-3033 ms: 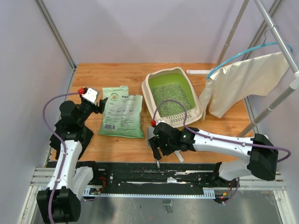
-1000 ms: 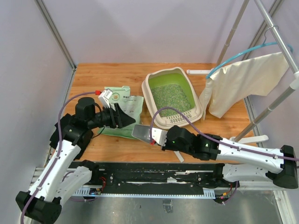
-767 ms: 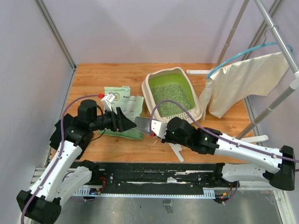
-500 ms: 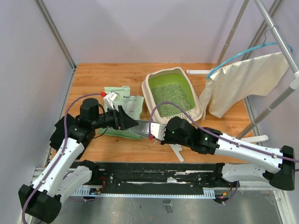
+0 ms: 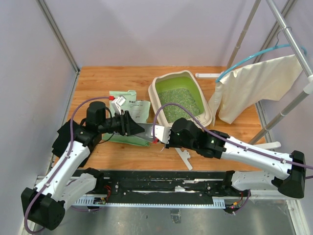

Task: Fill the litter box with clean litter
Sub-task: Pick up the spatula from the center of the board.

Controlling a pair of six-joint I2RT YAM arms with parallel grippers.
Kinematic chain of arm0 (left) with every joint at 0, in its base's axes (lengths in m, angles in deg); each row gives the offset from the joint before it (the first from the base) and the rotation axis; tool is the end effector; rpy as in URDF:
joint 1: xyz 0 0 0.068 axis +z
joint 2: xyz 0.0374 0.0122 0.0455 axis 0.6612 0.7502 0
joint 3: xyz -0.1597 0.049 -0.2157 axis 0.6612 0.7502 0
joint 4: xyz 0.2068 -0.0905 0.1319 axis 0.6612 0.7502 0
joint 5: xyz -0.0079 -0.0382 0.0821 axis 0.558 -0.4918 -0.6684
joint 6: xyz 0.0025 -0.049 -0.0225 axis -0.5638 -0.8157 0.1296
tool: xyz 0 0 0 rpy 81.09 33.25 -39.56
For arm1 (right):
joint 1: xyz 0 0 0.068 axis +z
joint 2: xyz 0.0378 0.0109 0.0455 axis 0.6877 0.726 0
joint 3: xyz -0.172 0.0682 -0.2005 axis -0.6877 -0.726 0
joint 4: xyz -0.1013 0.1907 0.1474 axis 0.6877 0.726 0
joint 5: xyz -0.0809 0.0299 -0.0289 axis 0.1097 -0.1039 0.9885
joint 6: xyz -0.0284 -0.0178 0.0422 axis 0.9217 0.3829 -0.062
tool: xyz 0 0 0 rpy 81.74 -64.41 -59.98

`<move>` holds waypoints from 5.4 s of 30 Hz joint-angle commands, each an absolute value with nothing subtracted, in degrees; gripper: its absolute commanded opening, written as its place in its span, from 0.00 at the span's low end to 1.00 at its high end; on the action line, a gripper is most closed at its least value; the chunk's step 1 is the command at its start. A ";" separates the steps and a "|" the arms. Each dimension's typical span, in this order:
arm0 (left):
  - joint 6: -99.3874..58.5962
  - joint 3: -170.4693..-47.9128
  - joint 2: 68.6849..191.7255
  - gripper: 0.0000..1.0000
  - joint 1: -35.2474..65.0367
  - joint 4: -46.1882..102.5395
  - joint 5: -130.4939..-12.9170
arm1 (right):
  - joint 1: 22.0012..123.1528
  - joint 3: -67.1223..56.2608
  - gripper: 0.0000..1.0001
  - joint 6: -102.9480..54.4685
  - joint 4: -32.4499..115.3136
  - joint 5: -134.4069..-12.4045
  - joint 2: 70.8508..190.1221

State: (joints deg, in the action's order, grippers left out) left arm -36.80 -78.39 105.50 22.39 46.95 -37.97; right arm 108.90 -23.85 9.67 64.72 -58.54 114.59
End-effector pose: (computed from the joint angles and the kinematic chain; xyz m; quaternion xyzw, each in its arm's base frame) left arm 0.1762 -0.0859 0.2932 0.1273 0.8042 -0.4759 0.3325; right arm 0.1091 0.2283 0.3210 -0.6092 0.6250 0.1073 0.4761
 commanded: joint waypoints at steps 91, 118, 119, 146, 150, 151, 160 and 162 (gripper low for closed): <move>-66.98 -63.85 83.35 0.01 21.88 9.46 -48.15 | 73.60 -30.43 0.83 -62.76 30.21 -120.68 109.19; -60.00 -67.56 81.39 0.01 21.86 18.44 -56.06 | 73.92 -26.54 0.73 -61.50 35.62 -122.75 108.56; -60.05 -67.48 81.42 0.01 21.92 18.34 -56.02 | 74.13 -26.36 0.70 -61.46 35.48 -122.72 108.67; -60.21 -66.72 80.99 0.00 21.90 16.73 -58.16 | 78.86 -25.26 0.56 -61.74 31.61 -121.39 112.54; -60.64 -66.35 80.76 0.00 21.89 15.85 -58.42 | 79.04 -25.61 0.43 -62.62 30.05 -121.46 112.77; -60.44 -66.50 80.99 0.01 21.84 15.91 -57.95 | 79.05 -25.64 0.43 -63.13 28.96 -121.36 112.77; -60.06 -67.08 82.65 0.01 21.85 15.00 -55.51 | 79.08 -25.32 0.48 -63.93 27.39 -120.14 113.53; -60.00 -67.12 82.66 0.00 21.92 14.72 -55.66 | 79.13 -25.12 0.43 -64.33 26.97 -120.66 113.82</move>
State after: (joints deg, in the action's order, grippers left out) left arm -60.08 -66.04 82.83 22.15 18.95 -56.39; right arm 77.69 -27.11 -63.84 30.14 -120.55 113.50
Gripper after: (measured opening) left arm 0.027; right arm 0.462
